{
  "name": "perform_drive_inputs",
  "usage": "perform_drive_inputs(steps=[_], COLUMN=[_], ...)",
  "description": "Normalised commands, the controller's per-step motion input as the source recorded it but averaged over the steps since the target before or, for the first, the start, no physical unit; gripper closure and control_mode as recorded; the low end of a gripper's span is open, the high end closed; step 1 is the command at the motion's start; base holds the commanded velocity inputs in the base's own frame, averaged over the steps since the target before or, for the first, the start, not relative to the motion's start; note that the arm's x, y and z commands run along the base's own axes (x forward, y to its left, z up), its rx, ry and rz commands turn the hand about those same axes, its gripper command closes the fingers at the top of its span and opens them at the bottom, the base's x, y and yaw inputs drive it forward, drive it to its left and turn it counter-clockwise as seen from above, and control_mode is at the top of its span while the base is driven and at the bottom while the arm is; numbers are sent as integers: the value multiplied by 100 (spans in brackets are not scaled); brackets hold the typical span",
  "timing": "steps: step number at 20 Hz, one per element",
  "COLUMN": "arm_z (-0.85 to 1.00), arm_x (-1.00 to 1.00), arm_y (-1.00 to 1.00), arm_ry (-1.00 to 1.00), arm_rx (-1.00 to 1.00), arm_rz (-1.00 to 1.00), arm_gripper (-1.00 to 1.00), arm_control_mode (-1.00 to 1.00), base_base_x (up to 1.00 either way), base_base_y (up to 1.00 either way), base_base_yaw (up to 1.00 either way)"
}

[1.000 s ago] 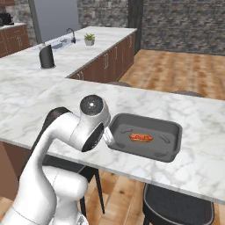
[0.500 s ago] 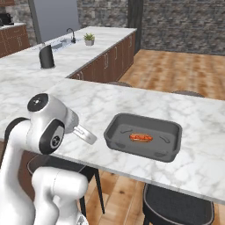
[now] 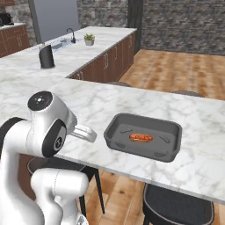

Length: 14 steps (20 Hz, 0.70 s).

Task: Place the cold items (corn and squash) from the fridge in one tupperware on the dining counter. Place the warm items (kebab skewer and hot dog) in the stove area in another tupperware.

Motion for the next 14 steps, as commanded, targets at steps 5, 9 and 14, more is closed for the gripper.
perform_drive_inputs(steps=[5,9,14], arm_z=[-31,-39,-31], arm_x=[-7,-5,-10], arm_y=[60,61,0], arm_ry=[0,0,0], arm_rx=[-9,-10,0], arm_rz=[16,15,19], arm_gripper=[-100,-100,-100], arm_control_mode=[-100,-100,-100], base_base_x=[0,0,0], base_base_y=[0,0,0], base_base_yaw=[0,0,0])
